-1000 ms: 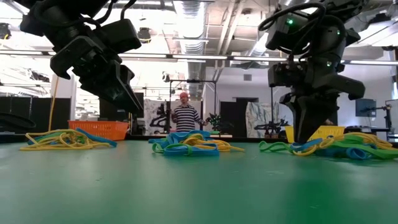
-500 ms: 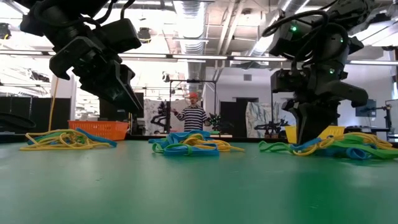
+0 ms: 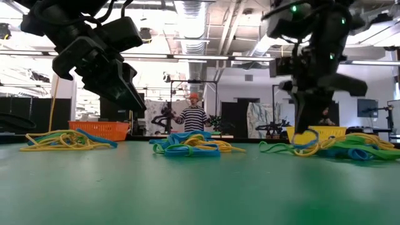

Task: Sort rubber bands into baskets
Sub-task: Put the blue rubber band into the red bin

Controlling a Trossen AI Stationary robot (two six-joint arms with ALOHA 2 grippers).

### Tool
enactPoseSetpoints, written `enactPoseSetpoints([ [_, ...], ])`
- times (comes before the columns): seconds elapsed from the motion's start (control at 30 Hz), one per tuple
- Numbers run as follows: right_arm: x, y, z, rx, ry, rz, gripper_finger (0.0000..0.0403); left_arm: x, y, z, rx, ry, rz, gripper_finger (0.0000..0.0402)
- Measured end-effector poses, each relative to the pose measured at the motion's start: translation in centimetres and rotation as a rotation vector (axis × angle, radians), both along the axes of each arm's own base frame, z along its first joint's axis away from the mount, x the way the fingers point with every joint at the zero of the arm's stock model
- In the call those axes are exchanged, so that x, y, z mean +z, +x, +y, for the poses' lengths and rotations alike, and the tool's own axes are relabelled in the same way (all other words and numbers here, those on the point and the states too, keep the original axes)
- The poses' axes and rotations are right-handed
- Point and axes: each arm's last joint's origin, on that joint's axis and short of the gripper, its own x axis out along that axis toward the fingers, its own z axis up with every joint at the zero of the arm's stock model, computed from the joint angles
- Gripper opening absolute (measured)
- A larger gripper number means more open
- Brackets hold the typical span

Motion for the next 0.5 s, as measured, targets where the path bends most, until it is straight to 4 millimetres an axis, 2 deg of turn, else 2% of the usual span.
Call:
enactPoseSetpoints([
  [0.3,5.1,0.5,2.0,0.036,-0.044,0.061,0.0011,0.0,0.0,0.1,0.006,0.029,-0.006,0.0128],
  [0.5,7.8,-1.0,3.5,-0.013,-0.025,0.196,0.0011,0.1,0.0,0.1,-0.005,0.053,-0.006,0.0128],
])
